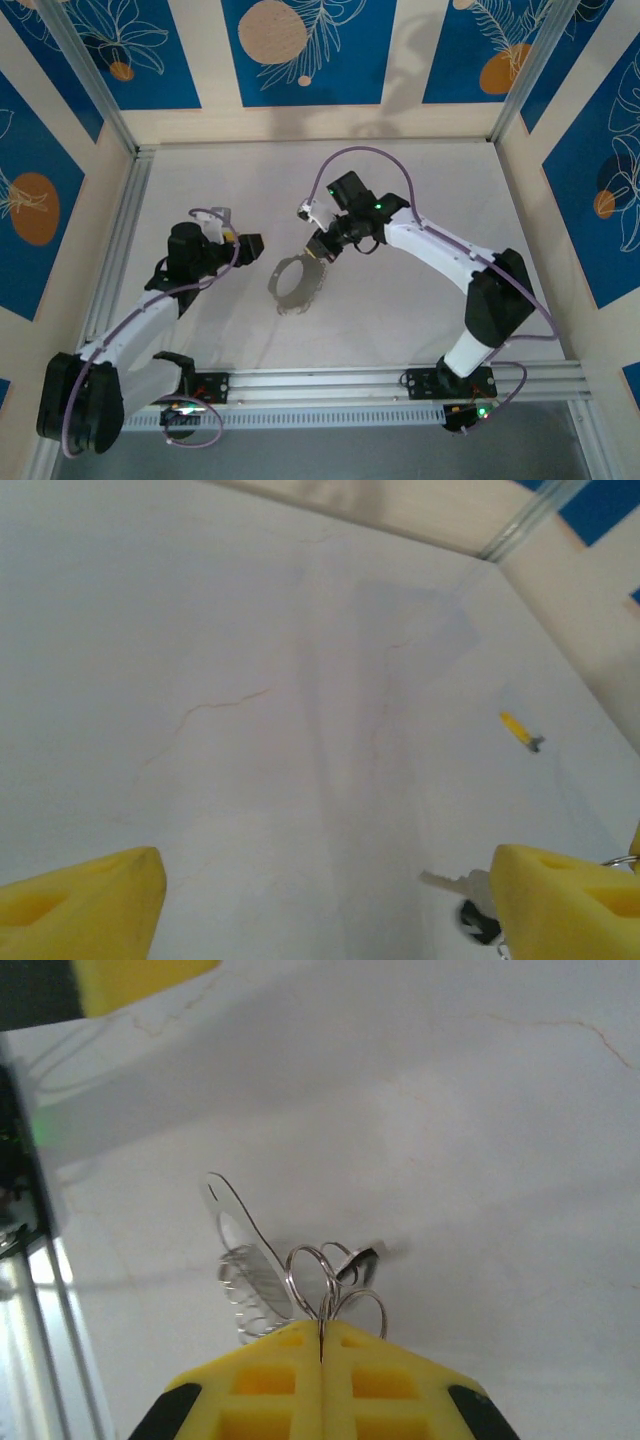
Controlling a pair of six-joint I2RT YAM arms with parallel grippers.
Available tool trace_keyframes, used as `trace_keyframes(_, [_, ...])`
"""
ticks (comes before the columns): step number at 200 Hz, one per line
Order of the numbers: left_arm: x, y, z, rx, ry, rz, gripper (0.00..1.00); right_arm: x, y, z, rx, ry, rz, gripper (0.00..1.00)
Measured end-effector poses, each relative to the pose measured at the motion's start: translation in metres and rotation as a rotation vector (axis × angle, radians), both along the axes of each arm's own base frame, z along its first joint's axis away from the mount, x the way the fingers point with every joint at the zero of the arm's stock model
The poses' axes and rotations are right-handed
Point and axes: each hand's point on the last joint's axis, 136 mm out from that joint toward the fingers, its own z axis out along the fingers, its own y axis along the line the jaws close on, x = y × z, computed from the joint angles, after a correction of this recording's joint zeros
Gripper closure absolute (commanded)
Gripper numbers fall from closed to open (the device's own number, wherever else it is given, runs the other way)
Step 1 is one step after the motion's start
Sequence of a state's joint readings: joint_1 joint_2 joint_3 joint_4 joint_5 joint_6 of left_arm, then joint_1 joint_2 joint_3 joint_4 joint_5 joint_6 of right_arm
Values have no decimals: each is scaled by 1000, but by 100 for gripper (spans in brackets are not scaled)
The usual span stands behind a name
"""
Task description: Put the keys on the keyring
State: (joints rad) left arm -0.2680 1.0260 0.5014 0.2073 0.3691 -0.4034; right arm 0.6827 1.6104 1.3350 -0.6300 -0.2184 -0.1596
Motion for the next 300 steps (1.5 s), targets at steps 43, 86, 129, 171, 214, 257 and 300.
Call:
trace_keyframes(43, [-39,-34,54,-67,-169,-170,43,-35,-2,46,73,-82,111,100])
trace_keyframes(86, [-91,-67,100,-136,-327,-380,55,-58,-11,95,154,-187,166,100])
trace_keyframes(129, [-130,-95,112,-136,-367,-567,64,-69,-12,121,208,-218,209,100])
trace_keyframes(171, [-159,-107,132,-111,-414,-683,64,-88,-13,129,251,-197,280,100])
trace_keyframes(214, [-176,-111,156,-78,-471,-761,61,-118,-16,155,350,-223,385,100])
trace_keyframes(257, [-178,-125,176,-38,-487,-856,70,-141,-20,169,406,-226,456,100])
trace_keyframes(300, [-195,-137,179,-13,-479,-971,81,-145,-19,169,411,-212,471,100])
